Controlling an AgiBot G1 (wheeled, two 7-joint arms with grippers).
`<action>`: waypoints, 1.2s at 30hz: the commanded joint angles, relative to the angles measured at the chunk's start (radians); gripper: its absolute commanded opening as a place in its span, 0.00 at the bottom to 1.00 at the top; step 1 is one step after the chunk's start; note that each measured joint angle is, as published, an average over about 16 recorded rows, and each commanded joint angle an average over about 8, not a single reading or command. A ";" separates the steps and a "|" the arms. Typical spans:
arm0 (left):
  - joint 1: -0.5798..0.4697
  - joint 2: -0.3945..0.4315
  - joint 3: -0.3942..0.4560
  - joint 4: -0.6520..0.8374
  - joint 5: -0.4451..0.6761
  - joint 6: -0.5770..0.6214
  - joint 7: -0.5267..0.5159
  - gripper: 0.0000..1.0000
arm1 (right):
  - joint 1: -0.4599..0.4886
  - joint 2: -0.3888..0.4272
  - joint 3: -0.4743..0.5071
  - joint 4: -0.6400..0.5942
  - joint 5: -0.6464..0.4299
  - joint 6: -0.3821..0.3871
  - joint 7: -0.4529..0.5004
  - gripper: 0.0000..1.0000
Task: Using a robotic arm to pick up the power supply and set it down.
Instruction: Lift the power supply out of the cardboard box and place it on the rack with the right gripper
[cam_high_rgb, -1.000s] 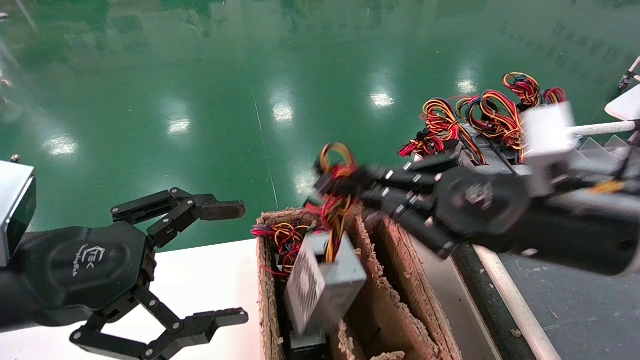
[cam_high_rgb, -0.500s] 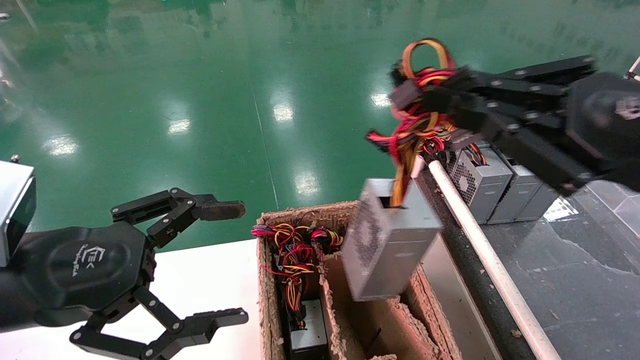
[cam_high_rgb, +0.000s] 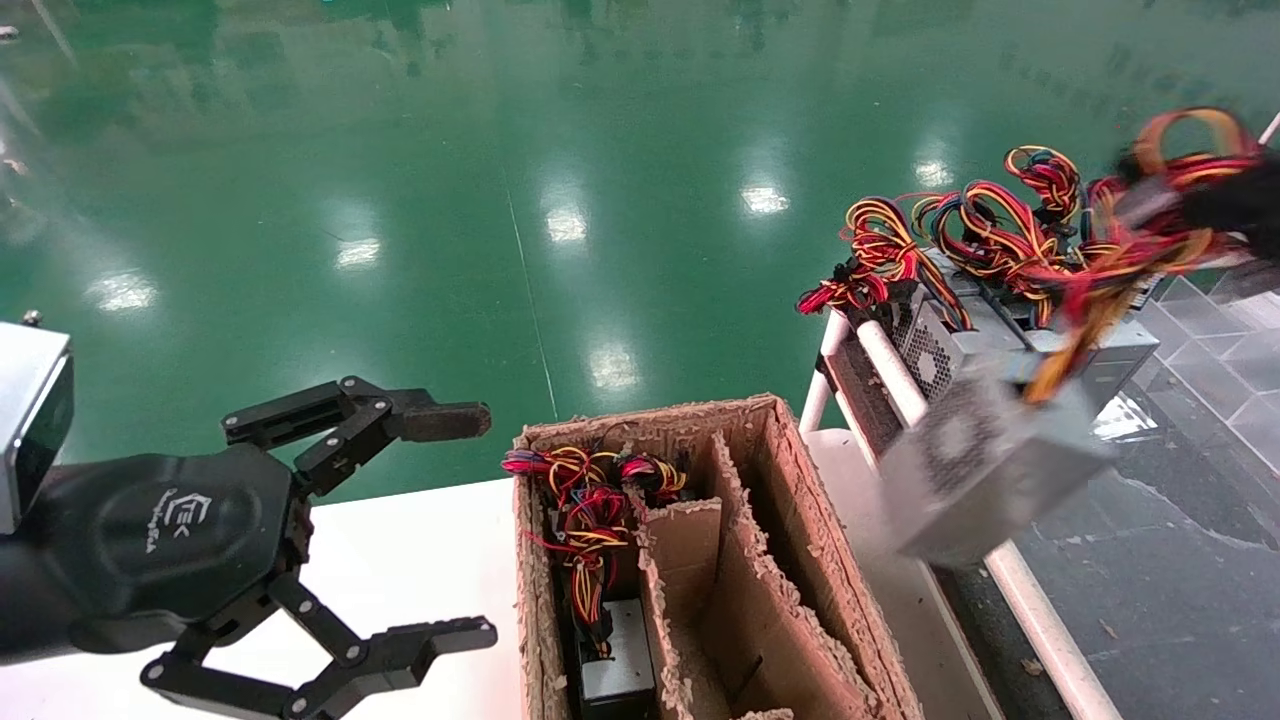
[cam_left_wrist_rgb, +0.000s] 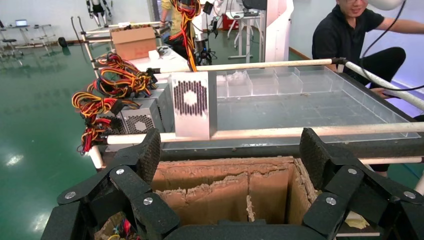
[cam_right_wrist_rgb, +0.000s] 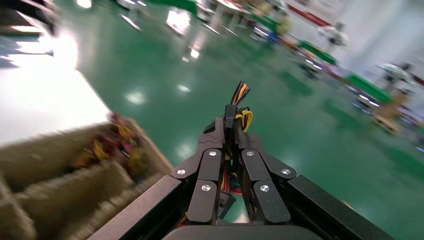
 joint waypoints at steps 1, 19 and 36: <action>0.000 0.000 0.000 0.000 0.000 0.000 0.000 1.00 | -0.032 0.038 0.021 -0.026 0.003 0.009 -0.032 0.00; 0.000 0.000 0.000 0.000 0.000 0.000 0.000 1.00 | -0.221 0.078 0.056 -0.180 0.006 0.041 -0.177 0.00; 0.000 0.000 0.001 0.000 0.000 0.000 0.000 1.00 | 0.037 -0.088 -0.076 -0.140 -0.209 0.120 -0.110 0.00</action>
